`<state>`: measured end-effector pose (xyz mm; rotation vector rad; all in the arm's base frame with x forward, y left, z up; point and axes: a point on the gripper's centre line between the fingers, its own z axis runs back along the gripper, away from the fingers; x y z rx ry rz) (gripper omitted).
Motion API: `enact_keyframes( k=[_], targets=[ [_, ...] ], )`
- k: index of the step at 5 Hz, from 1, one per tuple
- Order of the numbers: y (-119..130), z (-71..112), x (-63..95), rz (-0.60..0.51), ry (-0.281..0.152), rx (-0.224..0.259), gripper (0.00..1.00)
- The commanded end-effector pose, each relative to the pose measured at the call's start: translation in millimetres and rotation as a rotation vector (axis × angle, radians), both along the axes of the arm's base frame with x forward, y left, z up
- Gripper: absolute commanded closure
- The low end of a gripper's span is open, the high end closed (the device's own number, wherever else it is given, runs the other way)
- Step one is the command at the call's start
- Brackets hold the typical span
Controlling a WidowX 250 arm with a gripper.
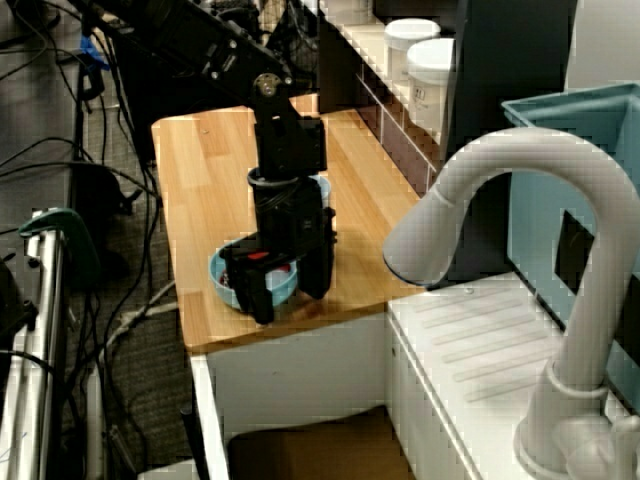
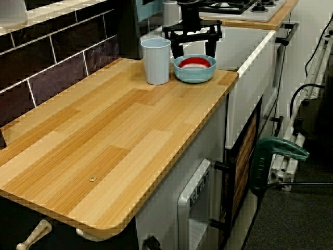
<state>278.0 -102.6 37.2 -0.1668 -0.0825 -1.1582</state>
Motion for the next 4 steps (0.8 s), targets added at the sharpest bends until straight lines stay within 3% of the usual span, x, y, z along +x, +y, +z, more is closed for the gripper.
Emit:
enact_keyframes(
  k=[1, 3, 4],
  targets=[
    [43, 20.6, -4.0, -0.126, 0.008, 0.012, 0.00],
    [75, 21.2, -6.1, -0.177, 0.058, 0.051, 0.00],
    [97, 20.6, -4.2, -0.158, 0.056, 0.056, 0.00]
  ],
)
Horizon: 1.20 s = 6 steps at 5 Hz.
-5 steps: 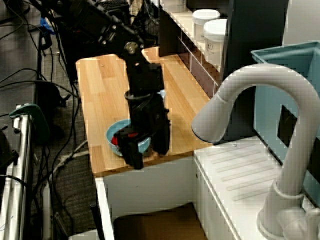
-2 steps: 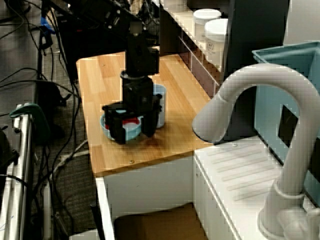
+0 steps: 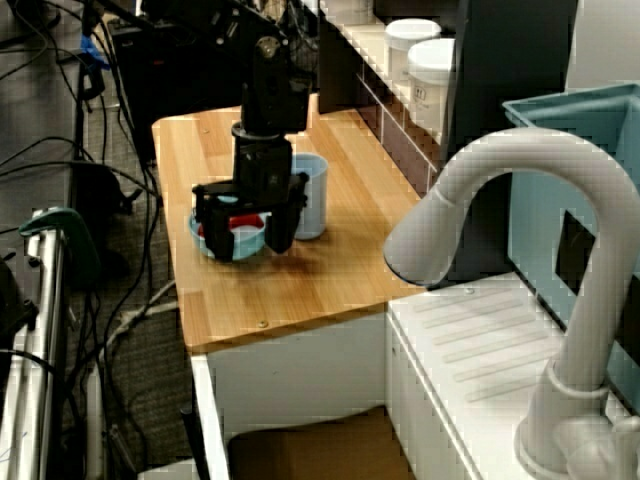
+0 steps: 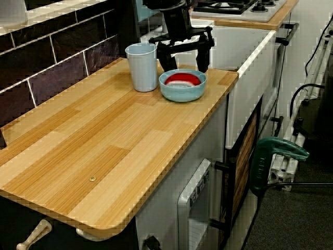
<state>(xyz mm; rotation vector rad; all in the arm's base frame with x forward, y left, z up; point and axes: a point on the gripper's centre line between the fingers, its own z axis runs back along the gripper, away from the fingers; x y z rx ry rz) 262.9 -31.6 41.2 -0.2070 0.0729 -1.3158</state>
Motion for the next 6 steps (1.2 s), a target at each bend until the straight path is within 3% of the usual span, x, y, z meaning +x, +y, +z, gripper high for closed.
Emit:
enact_keyframes(
  k=[1, 4, 6],
  targets=[
    [39, 16.8, 9.2, 0.022, -0.086, 0.014, 0.00],
    [95, 5.7, 9.5, 0.084, -0.124, 0.040, 0.00],
    [124, 12.9, 11.5, 0.101, -0.115, 0.041, 0.00]
  ],
)
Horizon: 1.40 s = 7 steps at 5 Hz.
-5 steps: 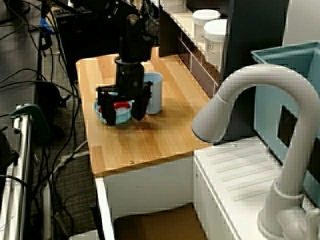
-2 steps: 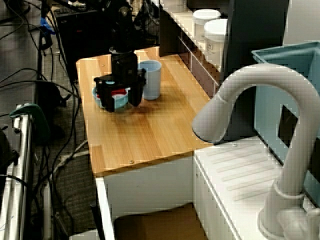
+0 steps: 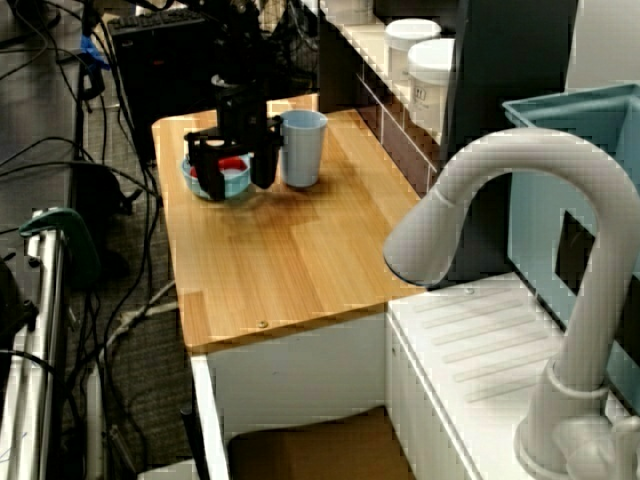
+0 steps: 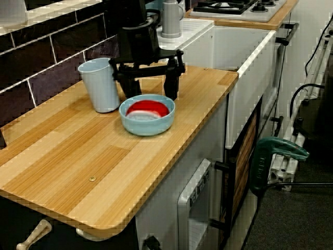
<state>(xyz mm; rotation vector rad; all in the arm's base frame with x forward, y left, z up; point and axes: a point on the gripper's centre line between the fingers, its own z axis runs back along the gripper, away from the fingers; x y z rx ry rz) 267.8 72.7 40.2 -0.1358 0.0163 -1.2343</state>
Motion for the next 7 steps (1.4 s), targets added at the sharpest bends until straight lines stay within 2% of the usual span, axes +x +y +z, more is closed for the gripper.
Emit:
enact_keyframes(
  k=[1, 3, 5, 6, 7],
  targets=[
    [32, 13.3, 9.4, 0.014, -0.025, 0.025, 0.00],
    [55, 21.9, 6.7, 0.082, -0.021, -0.012, 0.00],
    [81, 46.8, 6.7, 0.174, -0.008, -0.085, 0.00],
    [82, 56.3, 10.7, 0.257, 0.015, -0.109, 0.00],
    [75, 60.1, 7.2, 0.470, -0.018, -0.083, 0.00]
  ],
)
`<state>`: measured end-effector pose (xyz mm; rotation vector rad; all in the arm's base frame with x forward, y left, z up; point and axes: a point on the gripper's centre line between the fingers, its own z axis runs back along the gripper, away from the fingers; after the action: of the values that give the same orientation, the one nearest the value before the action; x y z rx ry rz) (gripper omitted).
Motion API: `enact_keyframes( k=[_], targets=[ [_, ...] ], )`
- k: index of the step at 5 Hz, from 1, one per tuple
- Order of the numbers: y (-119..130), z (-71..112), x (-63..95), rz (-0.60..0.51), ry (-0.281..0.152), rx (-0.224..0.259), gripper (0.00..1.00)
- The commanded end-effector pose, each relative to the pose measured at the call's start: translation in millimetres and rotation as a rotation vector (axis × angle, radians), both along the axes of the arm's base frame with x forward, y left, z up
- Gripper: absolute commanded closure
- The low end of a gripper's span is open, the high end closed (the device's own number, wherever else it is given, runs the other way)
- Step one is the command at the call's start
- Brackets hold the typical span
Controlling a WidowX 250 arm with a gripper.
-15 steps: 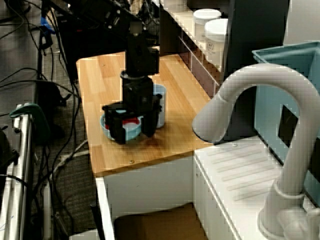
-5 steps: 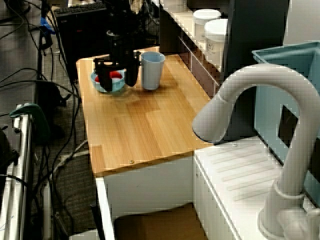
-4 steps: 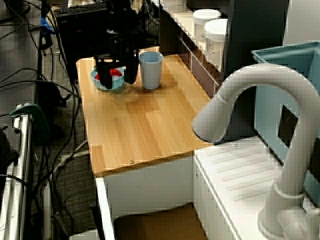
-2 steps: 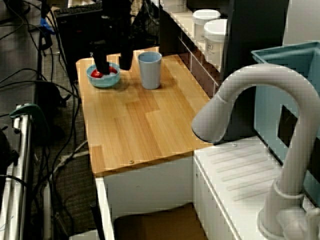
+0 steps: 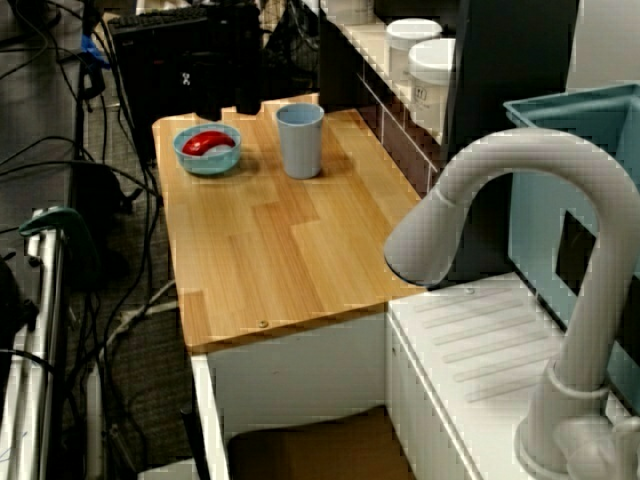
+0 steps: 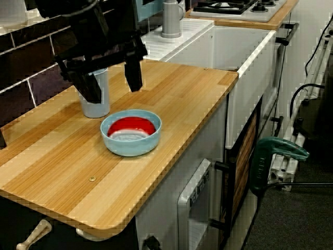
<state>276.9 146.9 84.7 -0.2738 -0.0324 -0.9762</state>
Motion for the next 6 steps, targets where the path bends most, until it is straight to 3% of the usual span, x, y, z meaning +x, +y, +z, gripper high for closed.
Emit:
enact_keyframes(
  k=[1, 2, 4, 5, 6],
  targets=[
    [-5, 16.0, -8.0, 0.247, -0.024, 0.070, 0.00],
    [-2, 14.9, -17.0, 0.368, 0.021, 0.055, 0.00],
    [8, 27.2, -30.8, 0.759, 0.077, 0.053, 0.00],
    [6, 28.3, -30.3, 0.871, 0.099, 0.070, 0.00],
    [-3, 19.7, -26.7, 0.972, 0.086, 0.106, 0.00]
  ],
)
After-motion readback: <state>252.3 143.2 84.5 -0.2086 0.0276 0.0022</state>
